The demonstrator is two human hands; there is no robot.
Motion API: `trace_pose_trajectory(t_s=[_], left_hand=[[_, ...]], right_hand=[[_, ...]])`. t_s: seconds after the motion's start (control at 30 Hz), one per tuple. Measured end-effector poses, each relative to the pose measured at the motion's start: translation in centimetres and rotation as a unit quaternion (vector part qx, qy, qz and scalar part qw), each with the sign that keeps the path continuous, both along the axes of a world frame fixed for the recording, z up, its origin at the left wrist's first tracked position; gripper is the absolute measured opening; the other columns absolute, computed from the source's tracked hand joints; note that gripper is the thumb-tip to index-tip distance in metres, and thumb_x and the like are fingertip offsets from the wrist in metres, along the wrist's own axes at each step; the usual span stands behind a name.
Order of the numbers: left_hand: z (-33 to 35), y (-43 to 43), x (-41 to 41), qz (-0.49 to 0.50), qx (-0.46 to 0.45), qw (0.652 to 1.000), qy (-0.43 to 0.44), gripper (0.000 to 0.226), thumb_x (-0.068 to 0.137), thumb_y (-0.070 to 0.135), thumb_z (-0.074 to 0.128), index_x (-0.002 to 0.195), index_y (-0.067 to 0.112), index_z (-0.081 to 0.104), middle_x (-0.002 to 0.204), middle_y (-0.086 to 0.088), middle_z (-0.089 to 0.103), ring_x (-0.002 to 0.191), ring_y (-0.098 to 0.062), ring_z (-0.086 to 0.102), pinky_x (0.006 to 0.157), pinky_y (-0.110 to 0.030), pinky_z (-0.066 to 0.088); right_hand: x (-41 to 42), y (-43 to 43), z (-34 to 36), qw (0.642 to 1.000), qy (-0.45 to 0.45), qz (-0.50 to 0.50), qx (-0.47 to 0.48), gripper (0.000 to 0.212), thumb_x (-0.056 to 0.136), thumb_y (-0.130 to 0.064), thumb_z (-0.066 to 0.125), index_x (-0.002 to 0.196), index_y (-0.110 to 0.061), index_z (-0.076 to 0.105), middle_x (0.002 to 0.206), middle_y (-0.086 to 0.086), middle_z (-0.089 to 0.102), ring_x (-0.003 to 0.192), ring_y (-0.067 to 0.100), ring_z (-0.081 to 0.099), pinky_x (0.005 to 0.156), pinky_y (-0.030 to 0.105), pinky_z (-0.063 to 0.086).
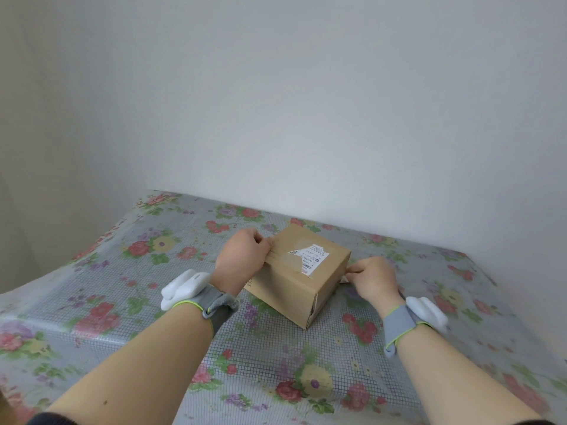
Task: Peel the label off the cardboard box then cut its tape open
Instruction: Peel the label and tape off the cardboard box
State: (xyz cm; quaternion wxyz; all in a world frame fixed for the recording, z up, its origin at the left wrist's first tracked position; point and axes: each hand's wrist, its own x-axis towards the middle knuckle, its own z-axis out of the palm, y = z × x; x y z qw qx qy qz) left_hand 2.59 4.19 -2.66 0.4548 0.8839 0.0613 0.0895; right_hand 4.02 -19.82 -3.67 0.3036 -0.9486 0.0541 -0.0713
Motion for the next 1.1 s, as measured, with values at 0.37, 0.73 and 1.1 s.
trace_pose_trajectory(t_s=[0.37, 0.73, 1.1], left_hand=[[0.0, 0.1, -0.1, -0.003, -0.002, 1.0, 0.001, 0.026, 0.094, 0.04, 0.051, 0.08, 0.017, 0.053, 0.072, -0.002, 0.057, 0.068, -0.02, 0.054, 0.063, -0.033, 0.044], [0.1, 0.0, -0.2, 0.002, 0.0, 1.0, 0.002, 0.028, 0.094, 0.041, 0.051, 0.087, 0.014, 0.056, 0.075, -0.004, 0.06, 0.072, -0.023, 0.057, 0.066, -0.037, 0.047], [0.1, -0.1, -0.2, 0.003, 0.0, 1.0, -0.001, 0.027, 0.094, 0.04, 0.051, 0.086, 0.014, 0.056, 0.073, -0.002, 0.059, 0.074, -0.023, 0.058, 0.067, -0.036, 0.048]], right_hand=[[0.0, 0.3, 0.3, 0.986, -0.022, -0.012, -0.163, 0.018, 0.088, -0.015, 0.058, 0.106, -0.015, 0.054, 0.096, 0.007, 0.065, 0.085, 0.028, 0.059, 0.063, 0.031, 0.043], [-1.9, 4.3, 4.4, 0.99, -0.114, 0.077, -0.019, 0.015, 0.083, -0.025, 0.066, 0.096, -0.024, 0.075, 0.107, -0.006, 0.07, 0.106, 0.012, 0.059, 0.089, 0.024, 0.042], [-2.6, 5.7, 4.5, 0.991, -0.121, 0.035, -0.04, 0.019, 0.085, -0.013, 0.061, 0.093, -0.021, 0.075, 0.104, -0.001, 0.072, 0.101, 0.018, 0.064, 0.081, 0.024, 0.048]])
